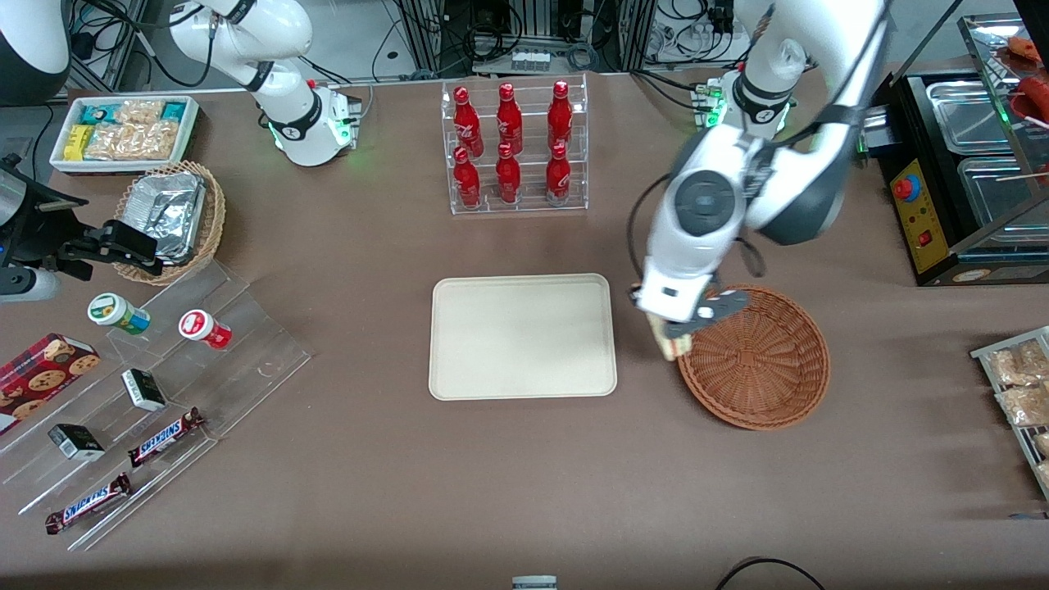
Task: Place sandwich from basket to tray
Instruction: 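Lift the sandwich and carry it with the left gripper over the cream tray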
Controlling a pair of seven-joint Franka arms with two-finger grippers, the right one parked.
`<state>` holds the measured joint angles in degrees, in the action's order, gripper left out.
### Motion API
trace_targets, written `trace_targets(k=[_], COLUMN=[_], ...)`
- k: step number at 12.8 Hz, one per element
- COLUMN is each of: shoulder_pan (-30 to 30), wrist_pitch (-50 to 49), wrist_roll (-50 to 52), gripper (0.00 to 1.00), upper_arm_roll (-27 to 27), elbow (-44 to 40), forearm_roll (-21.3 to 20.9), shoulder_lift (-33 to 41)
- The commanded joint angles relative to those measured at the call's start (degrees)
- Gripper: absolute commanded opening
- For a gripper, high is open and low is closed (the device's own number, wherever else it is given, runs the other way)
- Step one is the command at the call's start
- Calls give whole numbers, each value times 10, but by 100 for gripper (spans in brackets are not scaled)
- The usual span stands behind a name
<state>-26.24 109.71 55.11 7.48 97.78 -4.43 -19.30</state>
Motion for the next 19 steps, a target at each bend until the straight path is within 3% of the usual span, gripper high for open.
trace_targets(k=[1,6,10,16,19], shoulder_pan=[-48,-94,-133,-138,-141], wrist_pitch=[-10,-5,57,86,107], wrist_roll=[1,-4,1,2,2], gripper=[20,20,20,20,25], upper_arm_roll=[-8,-7,-10,-9,-9], elbow=[-85,-207,-212,-209,-208], forearm_roll=[-18,-30,-46,-59,-59], shoulder_lift=[-78,-194,-225,-251,-261])
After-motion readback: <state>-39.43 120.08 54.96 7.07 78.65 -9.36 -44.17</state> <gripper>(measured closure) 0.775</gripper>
